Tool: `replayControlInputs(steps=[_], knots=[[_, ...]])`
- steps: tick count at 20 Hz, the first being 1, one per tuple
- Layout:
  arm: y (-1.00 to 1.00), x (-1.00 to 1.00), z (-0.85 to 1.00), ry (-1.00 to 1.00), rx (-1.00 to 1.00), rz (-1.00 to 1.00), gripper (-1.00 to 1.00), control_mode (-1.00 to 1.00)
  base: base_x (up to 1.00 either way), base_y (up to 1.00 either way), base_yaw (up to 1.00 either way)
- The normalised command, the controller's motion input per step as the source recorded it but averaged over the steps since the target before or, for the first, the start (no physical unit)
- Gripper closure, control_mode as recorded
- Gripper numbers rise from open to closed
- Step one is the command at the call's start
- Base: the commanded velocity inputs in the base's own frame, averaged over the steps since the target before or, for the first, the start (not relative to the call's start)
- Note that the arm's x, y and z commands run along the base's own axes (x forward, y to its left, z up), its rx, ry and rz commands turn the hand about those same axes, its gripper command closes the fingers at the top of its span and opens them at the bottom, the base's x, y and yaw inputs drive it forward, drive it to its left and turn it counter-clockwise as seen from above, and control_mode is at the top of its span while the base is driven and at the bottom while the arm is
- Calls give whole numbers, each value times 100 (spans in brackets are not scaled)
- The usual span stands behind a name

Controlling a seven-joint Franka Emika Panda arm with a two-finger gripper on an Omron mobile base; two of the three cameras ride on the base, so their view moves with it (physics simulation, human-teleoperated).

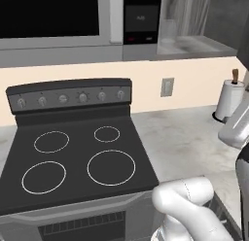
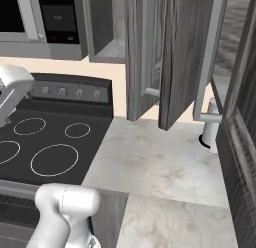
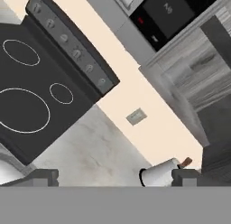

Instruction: There is a bowl on the dining counter. Grab a lemon wedge from the fridge and place it in the bowl. Then get the liquor bottle and glass cup from the cabinet and place them next to the bowl.

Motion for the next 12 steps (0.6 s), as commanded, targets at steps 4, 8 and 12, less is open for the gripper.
replayControlInputs(steps=[4, 8, 12], knots=[[-38, 42, 23, 0, -22, 40, -100, -100, 0, 0, 0], [0, 54, 32, 0, -18, 15, -100, -100, 0, 0, 0], [0, 46, 13, 0, -18, 2, -100, -100, 0, 0, 0]])
